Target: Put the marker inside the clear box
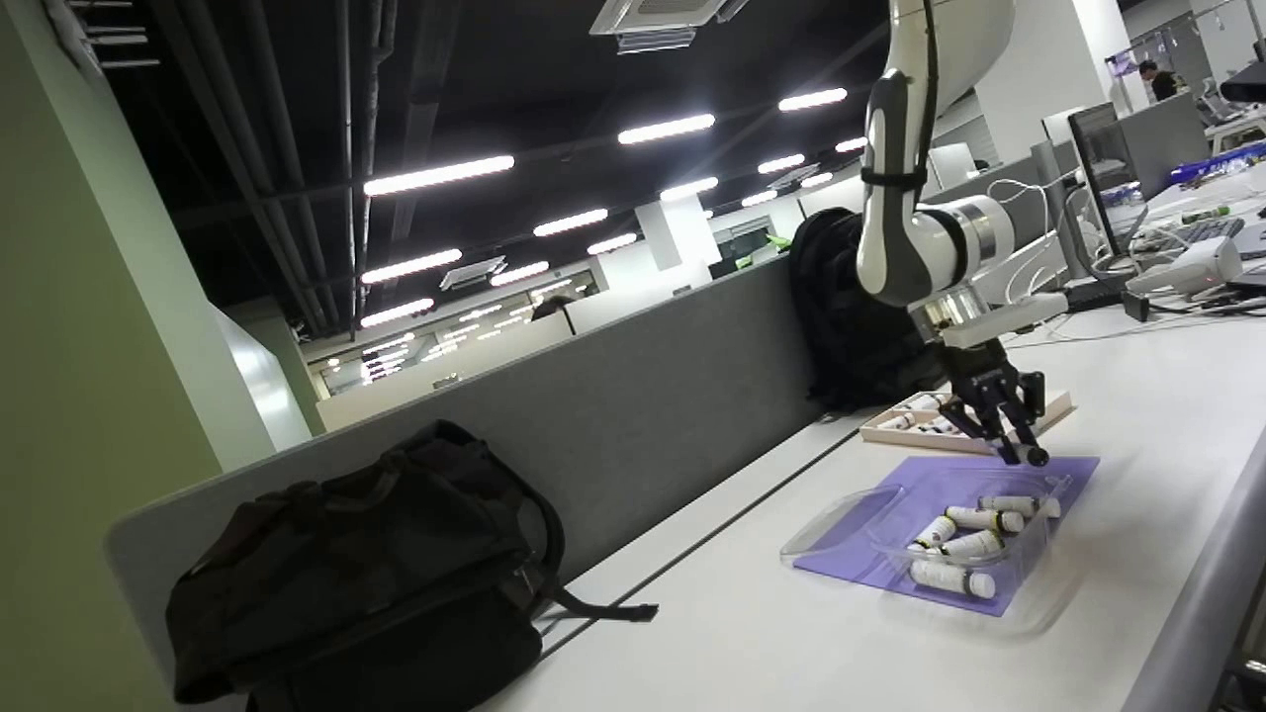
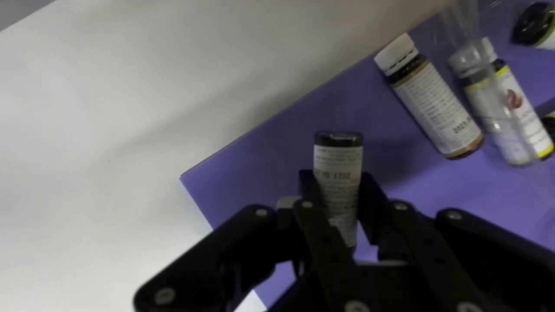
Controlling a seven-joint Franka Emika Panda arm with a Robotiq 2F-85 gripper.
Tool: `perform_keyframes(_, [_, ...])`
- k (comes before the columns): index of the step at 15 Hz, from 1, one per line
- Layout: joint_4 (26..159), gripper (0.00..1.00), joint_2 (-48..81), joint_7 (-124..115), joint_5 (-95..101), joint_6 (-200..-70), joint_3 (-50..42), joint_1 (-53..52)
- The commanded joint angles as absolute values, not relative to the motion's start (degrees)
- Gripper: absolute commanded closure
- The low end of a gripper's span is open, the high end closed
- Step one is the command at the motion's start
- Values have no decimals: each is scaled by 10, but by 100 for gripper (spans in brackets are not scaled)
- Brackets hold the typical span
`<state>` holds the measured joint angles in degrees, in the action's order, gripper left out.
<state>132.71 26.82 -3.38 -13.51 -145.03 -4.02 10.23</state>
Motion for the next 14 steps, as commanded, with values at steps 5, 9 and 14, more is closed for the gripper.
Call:
perform_keyframes(5, [1296, 93, 148, -4, -198, -1270, -20, 98])
perform_keyframes(9, [1301, 93, 146, 22, -261, -1242, 11, 67])
perform_keyframes(14, [1290, 47, 196, 16, -257, -1223, 23, 38])
